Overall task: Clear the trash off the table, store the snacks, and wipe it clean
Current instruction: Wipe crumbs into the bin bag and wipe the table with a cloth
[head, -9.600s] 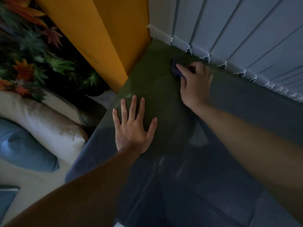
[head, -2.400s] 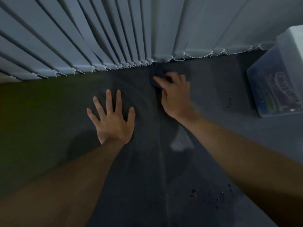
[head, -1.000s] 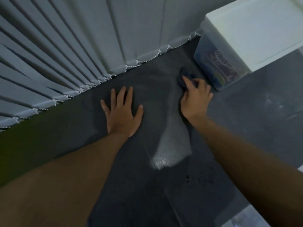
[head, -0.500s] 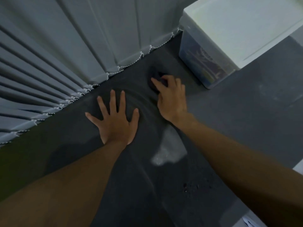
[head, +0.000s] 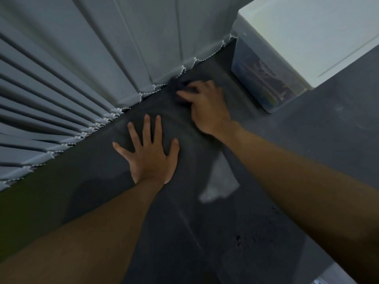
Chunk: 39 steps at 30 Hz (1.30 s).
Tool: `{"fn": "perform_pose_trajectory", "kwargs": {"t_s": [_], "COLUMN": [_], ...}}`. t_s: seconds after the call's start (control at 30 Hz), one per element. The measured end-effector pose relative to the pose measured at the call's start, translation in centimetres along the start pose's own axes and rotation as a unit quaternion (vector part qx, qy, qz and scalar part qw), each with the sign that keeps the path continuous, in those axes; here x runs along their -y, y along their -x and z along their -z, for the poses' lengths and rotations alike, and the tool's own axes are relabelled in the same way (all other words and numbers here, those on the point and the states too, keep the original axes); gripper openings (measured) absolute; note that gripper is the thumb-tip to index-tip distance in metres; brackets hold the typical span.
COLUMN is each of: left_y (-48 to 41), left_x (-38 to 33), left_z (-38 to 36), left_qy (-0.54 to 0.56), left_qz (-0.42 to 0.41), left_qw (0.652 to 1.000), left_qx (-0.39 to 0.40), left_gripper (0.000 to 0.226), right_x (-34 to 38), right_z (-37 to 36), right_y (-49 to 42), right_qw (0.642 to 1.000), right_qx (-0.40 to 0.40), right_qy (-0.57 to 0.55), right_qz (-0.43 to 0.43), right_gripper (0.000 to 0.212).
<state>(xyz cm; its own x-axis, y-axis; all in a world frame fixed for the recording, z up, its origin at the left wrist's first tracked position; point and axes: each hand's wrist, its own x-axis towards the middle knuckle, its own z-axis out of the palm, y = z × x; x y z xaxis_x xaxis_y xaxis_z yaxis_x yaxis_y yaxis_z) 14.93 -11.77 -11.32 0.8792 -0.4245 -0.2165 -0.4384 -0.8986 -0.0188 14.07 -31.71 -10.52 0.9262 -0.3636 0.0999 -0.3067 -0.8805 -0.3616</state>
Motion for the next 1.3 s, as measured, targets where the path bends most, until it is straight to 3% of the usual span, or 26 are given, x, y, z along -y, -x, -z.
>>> {"fn": "perform_pose_trajectory", "kwargs": {"t_s": [0.07,0.13,0.27,0.33,0.47,0.53,0.57,0.7,0.73,0.8,0.9,0.93,0.97,1.07,1.13,1.3], "left_y": [0.0,-0.1,0.0,-0.2,0.2,0.7,1.0,2.6,3.3,5.4,8.5,9.3,10.1,12.3,13.7,14.4], "left_x": [0.0,0.2,0.3,0.4,0.8,1.4,1.7,2.3,2.5,3.0,4.0,4.3,4.5,5.4,5.9,6.2], "left_z": [0.1,0.2,0.1,0.2,0.7,0.8,0.9,0.4,0.1,-0.7,-1.7,-1.9,-2.1,-2.3,-2.7,-3.2], "left_qy": [0.004,0.009,0.020,0.029,0.080,0.124,0.144,0.098,0.083,0.070,0.071,0.072,0.075,0.079,0.068,0.041], "left_qz": [-0.002,-0.001,-0.003,-0.009,-0.034,-0.053,-0.064,-0.108,-0.119,-0.133,-0.135,-0.133,-0.132,-0.133,-0.129,-0.118], "left_qw": [1.000,1.000,1.000,1.000,0.996,0.990,0.987,0.989,0.989,0.988,0.988,0.988,0.988,0.987,0.989,0.991], "left_qx": [-0.002,-0.002,-0.003,-0.004,-0.020,-0.034,-0.042,-0.029,-0.022,-0.022,-0.028,-0.030,-0.032,-0.036,-0.039,-0.042], "left_gripper": [0.075,0.074,0.074,0.075,0.080,0.075,0.071,0.068,0.068,0.065,0.062,0.062,0.062,0.061,0.061,0.061], "right_x": [-1.7,-1.5,-0.3,-1.9,-3.7,-1.5,-0.3,0.2,-0.5,-1.3,0.9,2.2,3.4,4.5,3.3,4.0], "right_z": [0.5,0.6,0.2,0.8,2.0,1.7,1.4,1.5,1.9,2.4,1.8,1.5,1.1,0.6,1.2,1.2], "right_y": [-0.4,0.6,5.7,7.3,8.7,10.2,11.3,15.6,15.9,16.1,16.6,17.1,17.9,20.8,21.1,21.0], "right_qw": [0.990,0.980,0.999,0.998,0.987,0.978,0.982,0.997,0.996,0.999,0.979,0.977,0.984,0.999,0.995,0.986], "right_qx": [-0.052,-0.075,-0.040,-0.022,-0.089,-0.096,-0.087,0.004,0.004,-0.034,-0.085,-0.086,-0.077,0.003,0.024,-0.069], "right_qy": [0.013,-0.004,-0.020,0.000,0.025,0.006,0.002,0.003,0.017,0.036,-0.003,-0.012,-0.011,-0.007,0.026,0.005], "right_qz": [-0.132,-0.182,0.009,0.060,-0.134,-0.187,-0.169,0.071,0.082,0.008,-0.183,-0.193,-0.161,0.051,0.088,-0.150], "right_gripper": [0.056,0.056,0.054,0.052,0.055,0.057,0.058,0.052,0.051,0.050,0.054,0.056,0.056,0.052,0.052,0.055]}}
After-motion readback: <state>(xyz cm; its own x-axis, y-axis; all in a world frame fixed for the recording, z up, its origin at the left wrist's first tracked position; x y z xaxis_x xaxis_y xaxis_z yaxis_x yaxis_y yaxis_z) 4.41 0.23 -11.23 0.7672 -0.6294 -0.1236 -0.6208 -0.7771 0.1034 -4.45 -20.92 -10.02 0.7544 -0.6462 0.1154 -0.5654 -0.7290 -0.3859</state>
